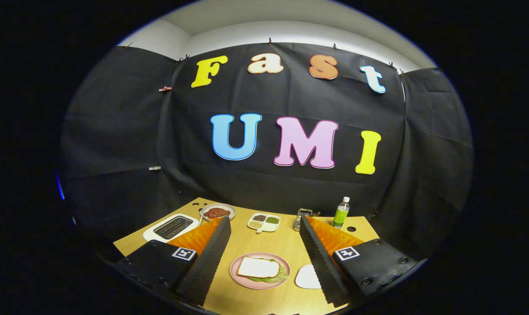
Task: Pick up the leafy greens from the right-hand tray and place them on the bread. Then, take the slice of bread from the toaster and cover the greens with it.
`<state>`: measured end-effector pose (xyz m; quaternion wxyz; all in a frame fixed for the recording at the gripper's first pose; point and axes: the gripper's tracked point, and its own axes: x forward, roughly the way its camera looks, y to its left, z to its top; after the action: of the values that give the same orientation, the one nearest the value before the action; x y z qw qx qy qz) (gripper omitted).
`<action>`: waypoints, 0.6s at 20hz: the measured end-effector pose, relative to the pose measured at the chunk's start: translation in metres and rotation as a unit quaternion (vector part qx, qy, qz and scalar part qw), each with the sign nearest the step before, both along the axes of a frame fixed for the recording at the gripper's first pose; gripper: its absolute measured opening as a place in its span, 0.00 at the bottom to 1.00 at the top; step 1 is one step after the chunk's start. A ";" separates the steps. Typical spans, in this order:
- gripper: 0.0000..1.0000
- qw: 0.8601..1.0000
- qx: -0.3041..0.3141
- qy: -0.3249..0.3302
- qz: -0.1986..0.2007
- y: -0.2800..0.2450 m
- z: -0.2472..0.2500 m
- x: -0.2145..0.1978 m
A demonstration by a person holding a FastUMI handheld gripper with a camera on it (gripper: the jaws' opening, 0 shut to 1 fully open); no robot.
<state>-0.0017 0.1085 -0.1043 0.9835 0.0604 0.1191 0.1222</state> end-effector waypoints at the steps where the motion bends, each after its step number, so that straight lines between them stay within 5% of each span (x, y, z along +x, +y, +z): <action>1: 0.99 1.000 0.002 0.000 -0.002 -0.001 0.002 0.002; 12: 0.98 1.000 -0.012 0.001 0.007 0.006 0.004 -0.001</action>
<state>-0.0028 0.1143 -0.1004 0.9832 0.0474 0.1219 0.1277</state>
